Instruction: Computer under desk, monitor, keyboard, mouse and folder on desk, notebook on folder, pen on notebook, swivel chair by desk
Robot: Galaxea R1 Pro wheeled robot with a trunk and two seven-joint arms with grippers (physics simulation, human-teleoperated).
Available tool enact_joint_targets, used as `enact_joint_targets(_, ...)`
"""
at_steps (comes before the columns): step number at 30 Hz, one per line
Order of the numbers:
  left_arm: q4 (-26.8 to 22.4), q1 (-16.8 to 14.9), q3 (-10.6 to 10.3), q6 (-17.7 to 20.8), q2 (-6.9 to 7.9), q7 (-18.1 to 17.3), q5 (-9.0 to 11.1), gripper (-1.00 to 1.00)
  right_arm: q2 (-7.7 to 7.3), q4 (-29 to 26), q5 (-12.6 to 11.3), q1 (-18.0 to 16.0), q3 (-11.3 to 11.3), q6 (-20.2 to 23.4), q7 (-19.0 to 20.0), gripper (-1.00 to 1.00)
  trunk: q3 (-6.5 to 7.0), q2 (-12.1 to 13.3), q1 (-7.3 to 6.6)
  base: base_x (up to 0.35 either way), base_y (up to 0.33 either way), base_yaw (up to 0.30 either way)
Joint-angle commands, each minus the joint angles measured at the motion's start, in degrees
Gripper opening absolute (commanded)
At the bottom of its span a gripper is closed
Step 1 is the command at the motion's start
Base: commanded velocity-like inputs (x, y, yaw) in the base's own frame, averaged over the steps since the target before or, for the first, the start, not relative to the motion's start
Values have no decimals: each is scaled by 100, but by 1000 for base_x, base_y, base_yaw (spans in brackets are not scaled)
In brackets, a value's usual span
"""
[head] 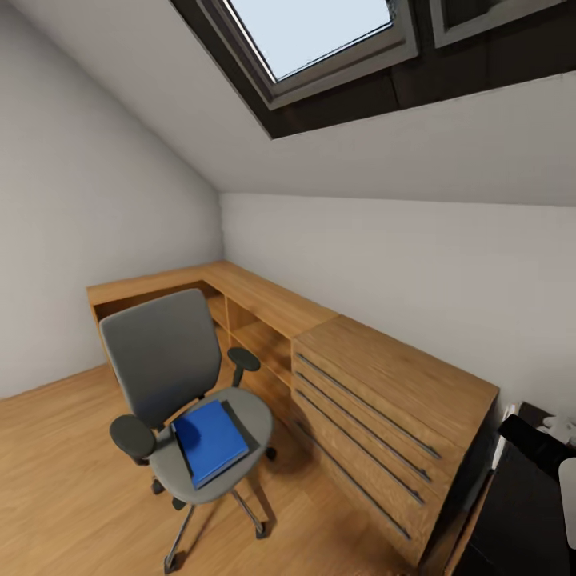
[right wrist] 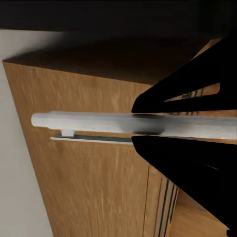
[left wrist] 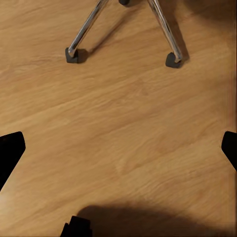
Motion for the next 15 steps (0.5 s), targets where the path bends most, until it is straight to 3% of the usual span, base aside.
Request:
enact_joint_targets(1,-14,-2,33,37,-9,-42,-19,100,0,-3,-71,-7,-1,22,-37,-100,-7,-4,0,0,-28,-267)
enact_joint_targets(15,-14,-2,40,31,-3,-42,-12,100,6,94,-61,-7,2,19,-41,-100,-7,-4,0,0,-5,-267)
